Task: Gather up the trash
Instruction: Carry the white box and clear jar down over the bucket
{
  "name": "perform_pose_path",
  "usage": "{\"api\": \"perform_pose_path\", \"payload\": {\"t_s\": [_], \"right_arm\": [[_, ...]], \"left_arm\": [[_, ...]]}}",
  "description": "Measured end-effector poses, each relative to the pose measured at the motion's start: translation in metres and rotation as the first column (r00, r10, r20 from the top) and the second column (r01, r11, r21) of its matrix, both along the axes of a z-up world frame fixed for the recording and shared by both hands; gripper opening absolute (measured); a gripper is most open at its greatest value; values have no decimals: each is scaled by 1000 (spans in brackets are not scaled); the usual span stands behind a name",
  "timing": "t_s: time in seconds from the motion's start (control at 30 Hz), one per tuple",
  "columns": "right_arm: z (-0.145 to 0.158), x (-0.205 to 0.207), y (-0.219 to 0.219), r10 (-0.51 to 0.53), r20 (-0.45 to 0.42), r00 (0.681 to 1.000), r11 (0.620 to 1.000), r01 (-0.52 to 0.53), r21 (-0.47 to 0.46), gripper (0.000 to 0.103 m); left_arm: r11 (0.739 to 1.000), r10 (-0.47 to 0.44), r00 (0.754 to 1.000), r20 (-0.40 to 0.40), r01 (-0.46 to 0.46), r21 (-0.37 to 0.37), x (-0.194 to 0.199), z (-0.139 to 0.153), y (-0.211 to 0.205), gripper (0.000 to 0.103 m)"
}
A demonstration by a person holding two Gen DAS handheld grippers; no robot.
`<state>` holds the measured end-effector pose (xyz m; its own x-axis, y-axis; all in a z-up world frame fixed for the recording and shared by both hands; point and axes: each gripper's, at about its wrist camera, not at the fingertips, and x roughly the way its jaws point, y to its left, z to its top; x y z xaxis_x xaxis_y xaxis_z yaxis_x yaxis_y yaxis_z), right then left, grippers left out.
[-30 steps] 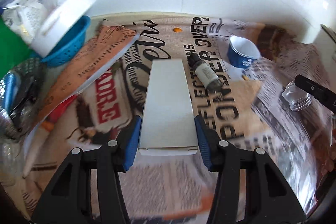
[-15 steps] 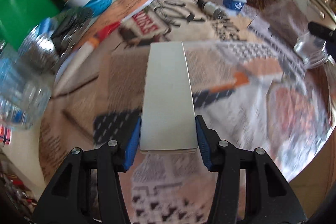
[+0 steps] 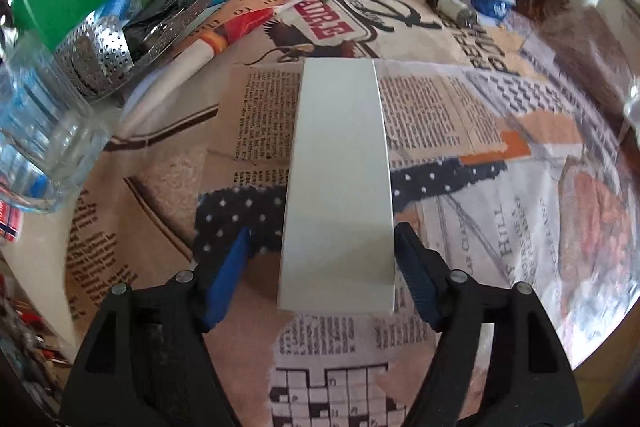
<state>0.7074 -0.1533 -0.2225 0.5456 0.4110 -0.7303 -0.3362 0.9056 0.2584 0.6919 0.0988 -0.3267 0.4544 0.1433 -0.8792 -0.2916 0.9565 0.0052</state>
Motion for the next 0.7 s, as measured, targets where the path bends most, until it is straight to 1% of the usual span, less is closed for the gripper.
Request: {"api": "perform_pose_path", "payload": {"t_s": [0.03,0.07,0.1,0.13,0.23,0.33,0.43,0.5,0.57,0.7], "right_arm": [[-1,0,0,-1,-5,1000,1000,1,0,46],[-1,-1,0,-2,-10,1000,1000,3,1,46],[-2,-2,1,-2,-17,1000,1000,2,6,46],[-1,-4,1,0,-19,1000,1000,1,11,46],[3,-14,4,4,-8,1000,1000,-4,14,46],[11,-31,7,-1,18,1000,1000,1,17,46],[18,-58,10,-19,49,999,1000,18,26,46],[22,-80,13,-37,70,997,999,35,26,46],[26,-107,16,-58,97,994,998,56,29,46],[31,-160,26,-101,141,985,995,97,30,46]], "left_arm": [[1000,4,1000,16,-4,4,-1,1,0,58],[1000,-15,999,28,15,9,-2,3,-2,51],[999,-26,1000,16,26,22,0,4,-5,50],[999,-32,999,12,31,37,0,4,-7,50],[999,-39,999,-4,39,25,-2,6,-7,50],[998,-49,999,10,48,26,-17,16,-7,50],[998,-69,996,57,68,9,-43,36,-7,50],[996,-84,993,84,83,12,-67,52,-4,50],[994,-107,986,124,107,8,-93,70,-1,50],[990,-142,971,193,139,26,-145,101,5,50]]}}
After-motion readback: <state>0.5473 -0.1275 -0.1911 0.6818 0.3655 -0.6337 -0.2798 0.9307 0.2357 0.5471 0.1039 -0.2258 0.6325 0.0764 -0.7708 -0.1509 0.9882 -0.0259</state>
